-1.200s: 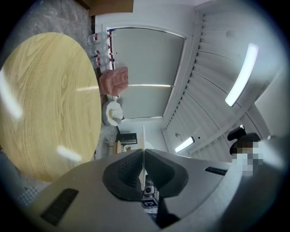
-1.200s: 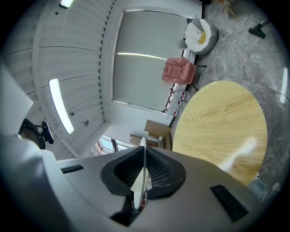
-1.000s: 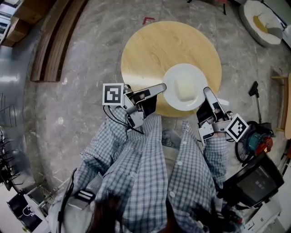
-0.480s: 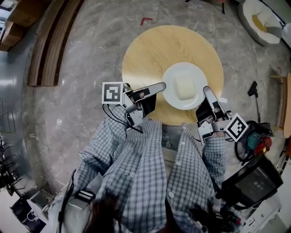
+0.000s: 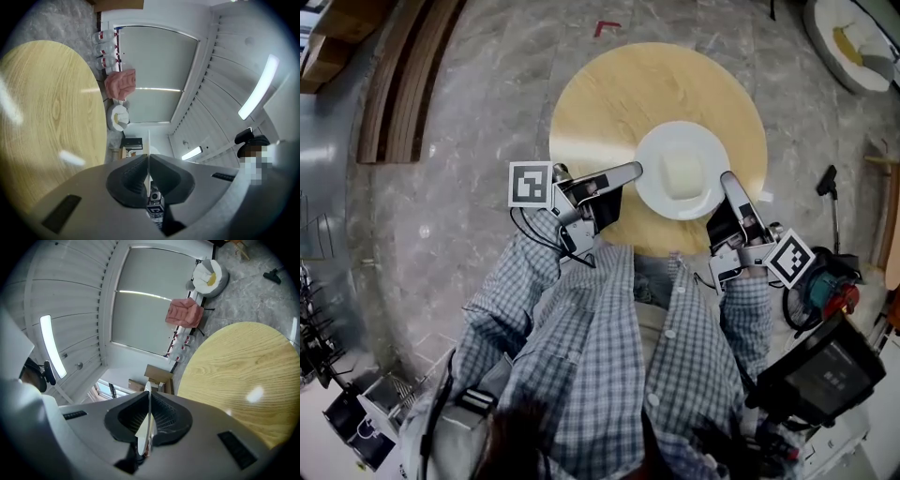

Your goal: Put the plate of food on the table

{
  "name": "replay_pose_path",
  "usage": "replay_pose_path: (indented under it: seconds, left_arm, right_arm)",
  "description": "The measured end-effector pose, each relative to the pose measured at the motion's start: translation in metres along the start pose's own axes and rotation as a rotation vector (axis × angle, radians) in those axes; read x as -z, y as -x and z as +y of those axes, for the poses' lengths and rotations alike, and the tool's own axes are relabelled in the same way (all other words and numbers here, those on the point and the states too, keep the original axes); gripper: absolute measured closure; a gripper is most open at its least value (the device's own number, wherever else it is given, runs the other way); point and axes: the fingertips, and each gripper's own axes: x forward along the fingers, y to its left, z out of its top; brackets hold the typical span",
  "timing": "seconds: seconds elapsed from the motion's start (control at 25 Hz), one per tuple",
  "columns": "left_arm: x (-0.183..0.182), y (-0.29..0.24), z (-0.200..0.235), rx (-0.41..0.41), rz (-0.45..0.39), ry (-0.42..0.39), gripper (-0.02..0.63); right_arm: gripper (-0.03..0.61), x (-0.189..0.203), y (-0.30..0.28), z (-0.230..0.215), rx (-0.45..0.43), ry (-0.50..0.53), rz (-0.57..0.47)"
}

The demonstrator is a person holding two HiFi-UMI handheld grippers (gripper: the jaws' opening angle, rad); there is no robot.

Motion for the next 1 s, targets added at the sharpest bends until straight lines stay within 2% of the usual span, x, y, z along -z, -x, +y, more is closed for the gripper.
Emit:
replay_pose_path:
  seconds: [0.12, 0.28, 0.68, 1.0]
  left_arm:
    - [0.0, 0.001, 0.0, -0.01, -0.005, -0.016, 0.595]
    - [0.008, 0.003, 0.001, -0.024, -0.041, 0.005, 0.595]
    - [0.012, 0.008, 0.001, -0.052, -0.04, -0.015, 0.595]
    - [0.014, 0.016, 0.009, -0.082, -0.065, -0.005, 0.595]
  right_arm:
    - [0.56, 0.001, -0.001, -0.003, 0.0, -0.003, 0.004]
    - [0.56, 0.003, 0.001, -0.006, 0.038, -0.004, 0.037]
    - [0.56, 0.008, 0.001, -0.008, 0.046, -0.022, 0.064]
    - [0.56, 0.014, -0.006, -0.012, 0.079, 0.011, 0.109]
